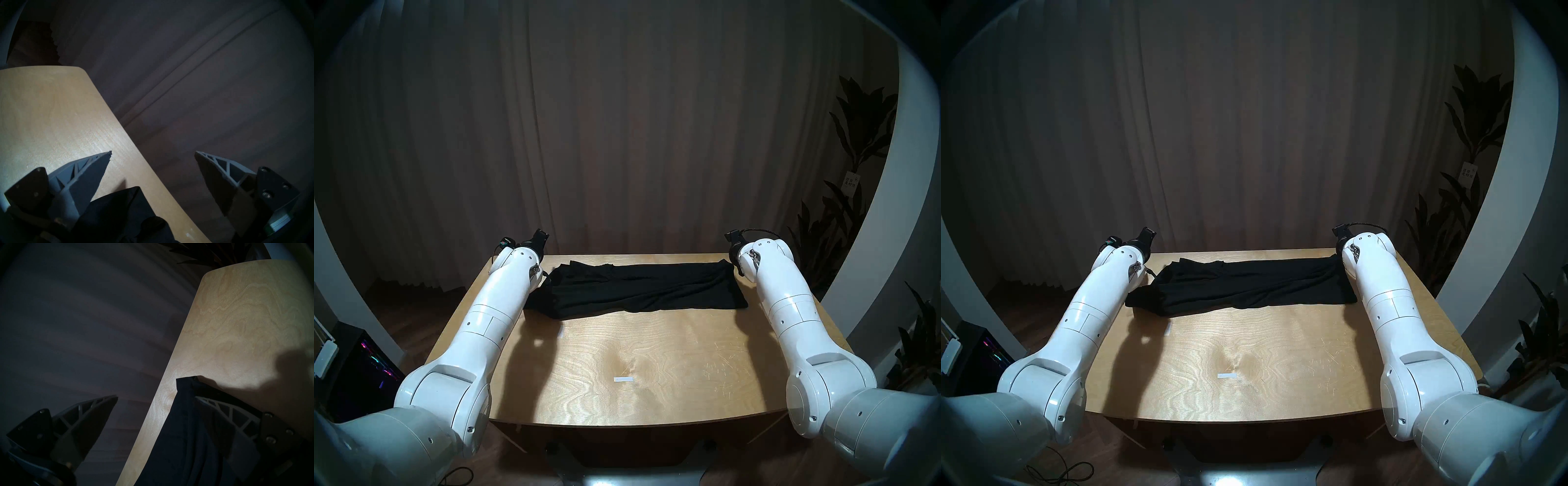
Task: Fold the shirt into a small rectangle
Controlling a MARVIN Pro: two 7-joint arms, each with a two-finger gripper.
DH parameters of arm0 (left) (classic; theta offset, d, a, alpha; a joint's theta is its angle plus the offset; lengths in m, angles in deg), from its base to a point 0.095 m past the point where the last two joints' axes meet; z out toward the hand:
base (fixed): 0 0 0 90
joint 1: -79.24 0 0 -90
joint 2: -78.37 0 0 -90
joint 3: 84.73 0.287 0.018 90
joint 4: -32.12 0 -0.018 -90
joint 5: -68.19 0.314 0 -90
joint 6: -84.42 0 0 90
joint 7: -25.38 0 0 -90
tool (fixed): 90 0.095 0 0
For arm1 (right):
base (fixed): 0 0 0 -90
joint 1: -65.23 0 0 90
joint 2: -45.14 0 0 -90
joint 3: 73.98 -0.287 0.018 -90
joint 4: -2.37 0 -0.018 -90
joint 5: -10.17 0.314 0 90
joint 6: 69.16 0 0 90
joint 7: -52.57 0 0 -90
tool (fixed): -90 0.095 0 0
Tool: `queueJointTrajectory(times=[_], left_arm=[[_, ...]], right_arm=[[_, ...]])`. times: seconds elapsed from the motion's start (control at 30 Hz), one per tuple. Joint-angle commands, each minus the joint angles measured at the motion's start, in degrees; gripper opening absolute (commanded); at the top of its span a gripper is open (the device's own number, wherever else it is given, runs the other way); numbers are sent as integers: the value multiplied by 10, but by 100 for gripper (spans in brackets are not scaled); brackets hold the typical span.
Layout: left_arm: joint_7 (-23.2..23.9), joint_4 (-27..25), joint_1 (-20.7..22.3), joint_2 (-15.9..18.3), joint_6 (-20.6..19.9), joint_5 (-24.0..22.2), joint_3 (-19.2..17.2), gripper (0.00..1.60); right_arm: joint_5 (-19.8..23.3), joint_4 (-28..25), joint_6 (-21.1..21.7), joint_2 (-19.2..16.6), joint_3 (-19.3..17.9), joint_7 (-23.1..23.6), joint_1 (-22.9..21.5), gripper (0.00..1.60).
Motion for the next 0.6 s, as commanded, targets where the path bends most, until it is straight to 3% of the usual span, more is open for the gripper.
queueJointTrajectory(times=[0.0,0.57], left_arm=[[12,-43,-14,10,10,-4,-11,160],[24,-101,-98,17,18,-14,-18,160]], right_arm=[[0,-24,3,-5,0,9,6,160],[-21,-61,17,-16,24,23,34,160]])
